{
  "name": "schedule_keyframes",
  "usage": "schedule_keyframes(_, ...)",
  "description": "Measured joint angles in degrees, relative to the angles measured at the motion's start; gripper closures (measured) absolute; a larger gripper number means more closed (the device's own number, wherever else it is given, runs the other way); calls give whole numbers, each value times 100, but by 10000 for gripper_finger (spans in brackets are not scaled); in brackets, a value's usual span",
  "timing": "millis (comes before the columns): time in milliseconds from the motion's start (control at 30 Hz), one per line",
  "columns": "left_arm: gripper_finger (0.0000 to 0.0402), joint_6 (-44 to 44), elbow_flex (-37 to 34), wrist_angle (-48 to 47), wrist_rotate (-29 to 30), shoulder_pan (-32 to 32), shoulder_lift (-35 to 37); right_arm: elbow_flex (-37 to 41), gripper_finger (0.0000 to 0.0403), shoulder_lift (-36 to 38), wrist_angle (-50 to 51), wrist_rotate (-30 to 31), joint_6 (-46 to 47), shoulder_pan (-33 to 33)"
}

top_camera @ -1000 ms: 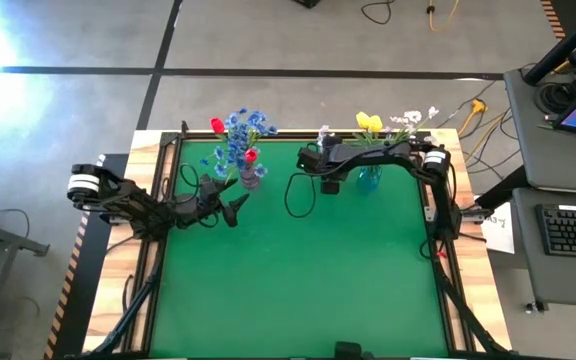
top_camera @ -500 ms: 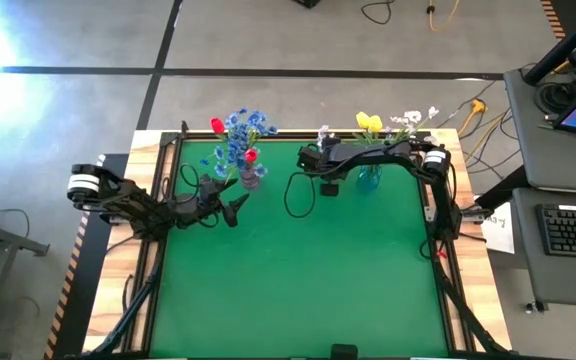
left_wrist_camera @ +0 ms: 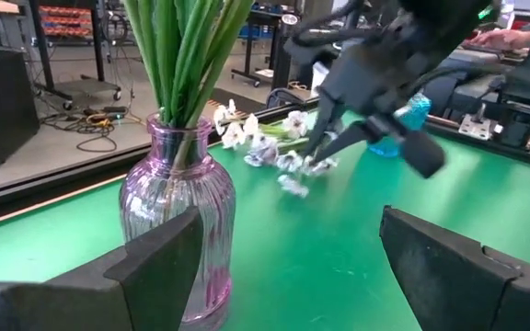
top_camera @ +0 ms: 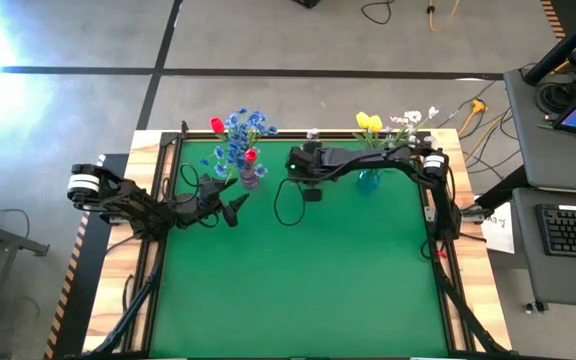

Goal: Sort flowers into vase by color
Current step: Put the white flowers into the blue vase

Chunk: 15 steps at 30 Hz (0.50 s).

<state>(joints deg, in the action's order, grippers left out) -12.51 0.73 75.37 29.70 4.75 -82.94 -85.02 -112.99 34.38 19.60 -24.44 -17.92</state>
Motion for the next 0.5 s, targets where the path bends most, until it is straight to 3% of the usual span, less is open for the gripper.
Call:
schedule_keyframes(267, 86, 2, 0, 0, 76, -2, 0, -700, 359, 4, -86, -1302, 122, 510)
schedule_keyframes(500, 86, 0, 0, 1, 86, -6, 0, -1099, 325, 4, 358, -1385, 305, 711)
